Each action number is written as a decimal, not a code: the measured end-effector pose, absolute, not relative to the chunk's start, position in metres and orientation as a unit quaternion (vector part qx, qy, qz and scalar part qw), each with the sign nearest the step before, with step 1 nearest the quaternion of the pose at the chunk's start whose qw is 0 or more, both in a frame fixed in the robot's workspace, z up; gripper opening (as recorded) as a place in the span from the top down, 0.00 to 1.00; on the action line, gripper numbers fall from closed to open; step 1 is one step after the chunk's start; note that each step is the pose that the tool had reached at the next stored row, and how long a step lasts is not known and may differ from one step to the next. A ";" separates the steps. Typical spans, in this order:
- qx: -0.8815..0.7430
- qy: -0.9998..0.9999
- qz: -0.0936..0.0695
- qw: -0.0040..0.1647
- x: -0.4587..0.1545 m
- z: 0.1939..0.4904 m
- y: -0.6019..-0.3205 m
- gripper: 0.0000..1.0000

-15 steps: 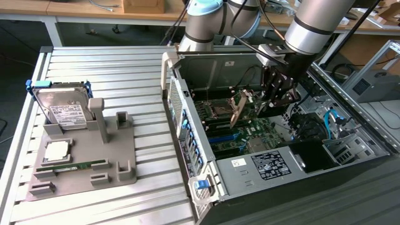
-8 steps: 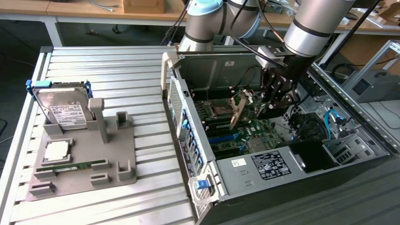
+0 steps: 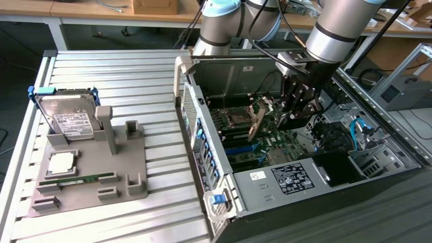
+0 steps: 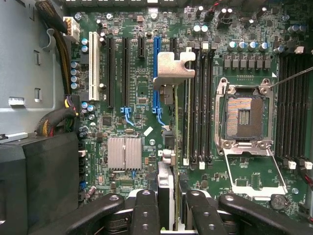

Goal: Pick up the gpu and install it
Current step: 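Insert the gpu into the slot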

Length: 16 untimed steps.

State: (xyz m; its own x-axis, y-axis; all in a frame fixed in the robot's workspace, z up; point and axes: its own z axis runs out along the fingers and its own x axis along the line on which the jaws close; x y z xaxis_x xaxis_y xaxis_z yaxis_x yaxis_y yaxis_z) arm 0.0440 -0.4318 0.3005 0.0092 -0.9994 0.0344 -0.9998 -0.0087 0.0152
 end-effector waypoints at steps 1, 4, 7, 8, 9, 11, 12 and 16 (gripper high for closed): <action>0.710 -0.704 0.007 0.018 0.044 0.300 -0.432 0.73; 0.710 -0.704 0.008 0.018 0.044 0.299 -0.432 0.73; 0.710 -0.704 0.008 0.019 0.044 0.298 -0.432 0.73; 0.710 -0.704 0.009 0.019 0.044 0.297 -0.432 0.73; 0.710 -0.704 0.009 0.019 0.044 0.297 -0.432 0.73; 0.710 -0.704 0.009 0.020 0.044 0.296 -0.432 0.73; 0.710 -0.704 0.009 0.020 0.044 0.296 -0.432 0.73; 0.710 -0.704 0.010 0.021 0.044 0.295 -0.433 0.73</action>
State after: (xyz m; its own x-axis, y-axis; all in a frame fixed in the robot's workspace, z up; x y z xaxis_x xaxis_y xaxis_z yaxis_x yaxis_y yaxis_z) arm 0.0440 -0.4326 0.2947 0.0093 -0.9990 0.0435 -0.9998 -0.0086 0.0152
